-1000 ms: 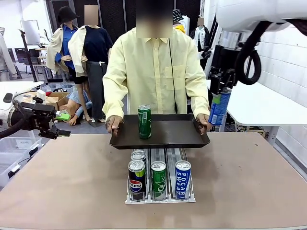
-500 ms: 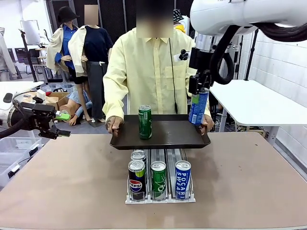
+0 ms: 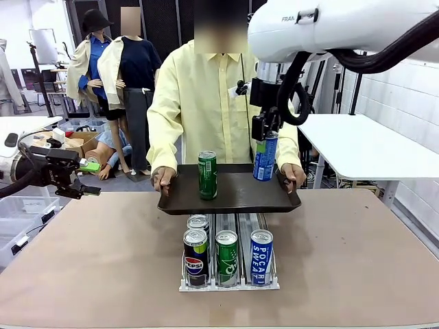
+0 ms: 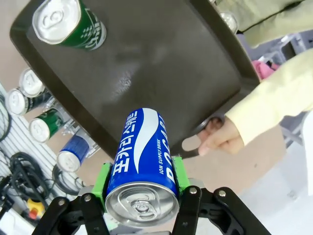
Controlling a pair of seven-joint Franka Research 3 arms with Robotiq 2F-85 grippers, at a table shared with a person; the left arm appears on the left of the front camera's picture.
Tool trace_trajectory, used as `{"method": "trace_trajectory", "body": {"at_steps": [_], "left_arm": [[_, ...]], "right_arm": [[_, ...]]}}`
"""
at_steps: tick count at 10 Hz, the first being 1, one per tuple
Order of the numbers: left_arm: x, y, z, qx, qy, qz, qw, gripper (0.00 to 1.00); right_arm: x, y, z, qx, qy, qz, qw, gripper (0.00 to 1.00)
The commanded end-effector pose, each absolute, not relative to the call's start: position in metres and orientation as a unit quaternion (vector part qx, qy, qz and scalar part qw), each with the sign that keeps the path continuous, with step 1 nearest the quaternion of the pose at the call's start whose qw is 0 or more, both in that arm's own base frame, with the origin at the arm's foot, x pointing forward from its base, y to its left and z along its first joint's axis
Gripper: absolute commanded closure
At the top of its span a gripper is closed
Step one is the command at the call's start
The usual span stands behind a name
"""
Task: Retrieve and hand over the desired beverage to the person.
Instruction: Place the picked can on the Handle tray extended by the person.
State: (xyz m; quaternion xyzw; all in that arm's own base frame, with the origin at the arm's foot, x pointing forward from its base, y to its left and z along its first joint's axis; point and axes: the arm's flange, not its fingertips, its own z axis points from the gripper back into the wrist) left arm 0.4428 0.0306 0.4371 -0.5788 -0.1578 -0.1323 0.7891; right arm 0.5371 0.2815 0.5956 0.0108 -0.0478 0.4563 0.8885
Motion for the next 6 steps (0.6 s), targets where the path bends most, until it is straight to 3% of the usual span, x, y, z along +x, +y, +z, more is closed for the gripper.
{"method": "trace_trajectory", "body": {"at_steps": [1, 6], "left_arm": [[0.442, 0.032, 0.439, -0.58, -0.161, -0.133, 0.788, 0.0], [0.442, 0.032, 0.439, -0.58, -0.161, -0.133, 0.788, 0.0]], "right_arm": [[0.56, 0.293, 0.602, -0.008, -0.029, 0.484, 0.874, 0.68], [0.577, 0.3, 0.572, 0.011, -0.015, 0.493, 0.87, 0.68]]}}
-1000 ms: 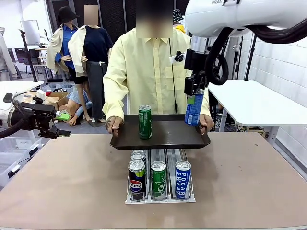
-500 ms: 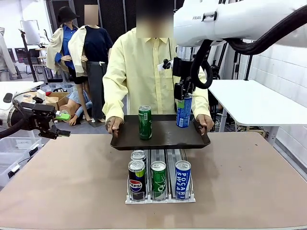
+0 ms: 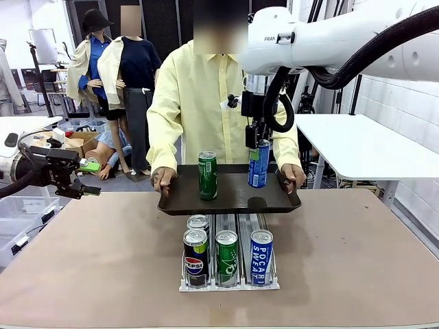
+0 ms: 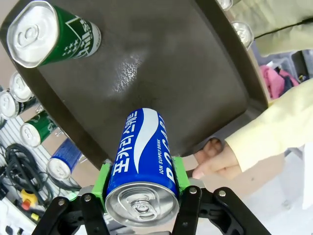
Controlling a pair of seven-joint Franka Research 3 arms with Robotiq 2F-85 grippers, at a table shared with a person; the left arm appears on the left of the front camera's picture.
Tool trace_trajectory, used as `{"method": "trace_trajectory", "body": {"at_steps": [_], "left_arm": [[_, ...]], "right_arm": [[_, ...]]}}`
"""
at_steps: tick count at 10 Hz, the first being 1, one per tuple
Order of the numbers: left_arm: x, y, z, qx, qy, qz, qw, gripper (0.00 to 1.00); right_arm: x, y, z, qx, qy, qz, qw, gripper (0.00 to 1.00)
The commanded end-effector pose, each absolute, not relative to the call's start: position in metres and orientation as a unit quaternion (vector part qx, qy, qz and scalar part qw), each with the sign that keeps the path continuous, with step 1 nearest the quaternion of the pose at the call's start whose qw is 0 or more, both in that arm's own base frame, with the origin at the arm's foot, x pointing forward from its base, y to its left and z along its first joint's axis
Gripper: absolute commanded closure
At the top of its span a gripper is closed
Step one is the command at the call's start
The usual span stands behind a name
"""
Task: Retrieve and hand over the desired beverage to the person.
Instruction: Place the picked can on the Handle tray extended by the person.
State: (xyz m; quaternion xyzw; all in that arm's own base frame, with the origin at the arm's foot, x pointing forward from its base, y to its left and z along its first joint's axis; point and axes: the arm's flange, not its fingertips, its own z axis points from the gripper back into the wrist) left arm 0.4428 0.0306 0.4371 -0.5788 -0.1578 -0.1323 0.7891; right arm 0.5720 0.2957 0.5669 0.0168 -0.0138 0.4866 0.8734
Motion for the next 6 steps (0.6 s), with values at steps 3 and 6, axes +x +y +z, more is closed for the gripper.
{"method": "trace_trajectory", "body": {"at_steps": [3, 6], "left_arm": [[0.442, 0.032, 0.439, -0.58, -0.161, -0.133, 0.788, 0.0], [0.442, 0.032, 0.439, -0.58, -0.161, -0.133, 0.788, 0.0]], "right_arm": [[0.581, 0.3, 0.557, 0.014, -0.014, 0.488, 0.872, 0.68], [0.588, 0.306, 0.546, 0.014, -0.005, 0.501, 0.865, 0.68]]}}
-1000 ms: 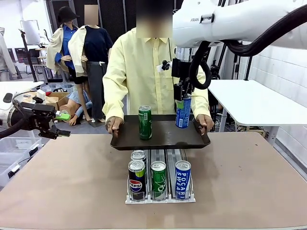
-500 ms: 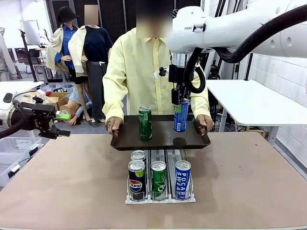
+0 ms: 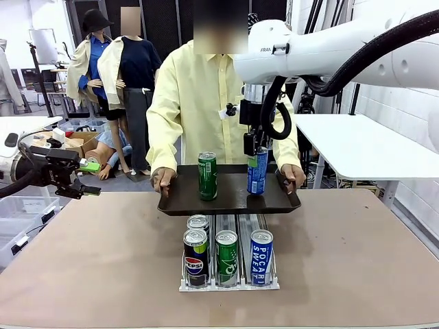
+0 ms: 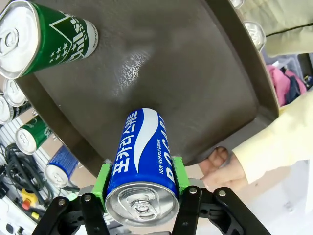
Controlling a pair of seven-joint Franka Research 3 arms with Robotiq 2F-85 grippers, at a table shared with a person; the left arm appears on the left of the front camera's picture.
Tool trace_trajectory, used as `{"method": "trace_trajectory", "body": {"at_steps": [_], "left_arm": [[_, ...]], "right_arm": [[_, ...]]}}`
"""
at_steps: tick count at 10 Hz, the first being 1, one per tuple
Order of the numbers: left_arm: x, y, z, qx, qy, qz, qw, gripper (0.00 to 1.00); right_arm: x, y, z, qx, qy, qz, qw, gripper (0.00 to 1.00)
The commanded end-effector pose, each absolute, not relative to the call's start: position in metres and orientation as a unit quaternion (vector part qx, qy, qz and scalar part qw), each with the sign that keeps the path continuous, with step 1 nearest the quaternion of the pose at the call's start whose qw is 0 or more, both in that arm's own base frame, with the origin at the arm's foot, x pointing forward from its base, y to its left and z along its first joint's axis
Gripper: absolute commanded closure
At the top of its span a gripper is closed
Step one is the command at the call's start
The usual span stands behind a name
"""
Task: Retrieve and hand over the desired beverage to the person.
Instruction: Place the picked can on the Handle tray extended by the person.
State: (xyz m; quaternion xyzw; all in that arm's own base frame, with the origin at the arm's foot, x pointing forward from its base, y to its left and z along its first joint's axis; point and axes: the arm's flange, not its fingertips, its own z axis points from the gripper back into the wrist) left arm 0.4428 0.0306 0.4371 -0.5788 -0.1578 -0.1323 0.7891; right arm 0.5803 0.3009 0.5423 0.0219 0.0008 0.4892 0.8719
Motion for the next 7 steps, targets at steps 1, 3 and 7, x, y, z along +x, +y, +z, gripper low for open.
{"method": "trace_trajectory", "body": {"at_steps": [1, 3, 7], "left_arm": [[0.4419, 0.0324, 0.439, -0.58, -0.161, -0.133, 0.788, 0.0], [0.4419, 0.0324, 0.439, -0.58, -0.161, -0.133, 0.788, 0.0], [0.4419, 0.0324, 0.439, -0.58, -0.161, -0.133, 0.788, 0.0]], "right_arm": [[0.5902, 0.3077, 0.5427, 0.018, -0.002, 0.504, 0.864, 0.68], [0.593, 0.3102, 0.5364, 0.02, 0.005, 0.509, 0.861, 0.68], [0.5928, 0.3113, 0.5362, 0.02, 0.004, 0.513, 0.858, 0.68]]}}
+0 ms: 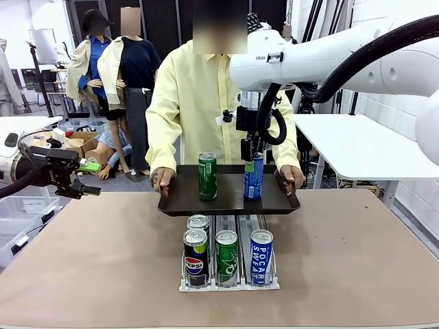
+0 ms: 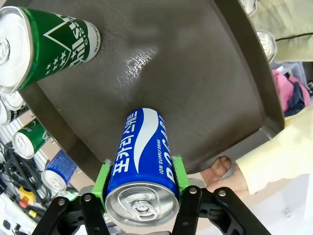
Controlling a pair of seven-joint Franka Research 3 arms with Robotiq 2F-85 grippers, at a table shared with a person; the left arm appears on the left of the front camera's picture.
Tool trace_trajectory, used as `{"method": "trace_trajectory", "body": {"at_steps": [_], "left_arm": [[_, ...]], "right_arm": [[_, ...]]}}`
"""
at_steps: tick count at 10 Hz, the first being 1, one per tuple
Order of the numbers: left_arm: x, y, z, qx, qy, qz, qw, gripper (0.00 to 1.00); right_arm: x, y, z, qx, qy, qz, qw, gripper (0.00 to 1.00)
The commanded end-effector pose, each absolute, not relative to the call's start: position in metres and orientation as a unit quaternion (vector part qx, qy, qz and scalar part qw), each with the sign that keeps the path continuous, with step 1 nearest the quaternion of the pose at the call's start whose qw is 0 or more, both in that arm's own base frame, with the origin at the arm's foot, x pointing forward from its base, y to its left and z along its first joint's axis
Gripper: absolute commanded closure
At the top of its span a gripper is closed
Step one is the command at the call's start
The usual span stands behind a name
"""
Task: Retrieve and hand over the desired beverage to the person.
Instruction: Place the picked can on the Handle tray extended by the person.
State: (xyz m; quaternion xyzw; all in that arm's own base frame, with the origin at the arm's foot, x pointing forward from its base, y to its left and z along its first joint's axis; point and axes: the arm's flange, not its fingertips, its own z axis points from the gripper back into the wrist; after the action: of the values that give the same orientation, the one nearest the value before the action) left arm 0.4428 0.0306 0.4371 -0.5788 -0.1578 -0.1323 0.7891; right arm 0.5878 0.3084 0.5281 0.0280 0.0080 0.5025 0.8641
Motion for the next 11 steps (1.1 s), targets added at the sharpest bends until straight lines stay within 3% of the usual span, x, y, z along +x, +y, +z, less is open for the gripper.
{"method": "trace_trajectory", "body": {"at_steps": [1, 4, 5, 11], "left_arm": [[0.442, 0.032, 0.439, -0.58, -0.161, -0.133, 0.788, 0.0], [0.442, 0.032, 0.439, -0.58, -0.161, -0.133, 0.788, 0.0], [0.442, 0.032, 0.439, -0.58, -0.161, -0.133, 0.788, 0.0], [0.442, 0.032, 0.439, -0.58, -0.161, -0.133, 0.788, 0.0]], "right_arm": [[0.593, 0.311, 0.537, 0.021, 0.004, 0.513, 0.858, 0.65], [0.593, 0.309, 0.539, 0.021, 0.005, 0.512, 0.859, 0.07], [0.592, 0.308, 0.542, 0.023, 0.003, 0.51, 0.86, 0.0], [0.576, 0.299, 0.573, 0.012, -0.006, 0.469, 0.883, 0.0]]}}
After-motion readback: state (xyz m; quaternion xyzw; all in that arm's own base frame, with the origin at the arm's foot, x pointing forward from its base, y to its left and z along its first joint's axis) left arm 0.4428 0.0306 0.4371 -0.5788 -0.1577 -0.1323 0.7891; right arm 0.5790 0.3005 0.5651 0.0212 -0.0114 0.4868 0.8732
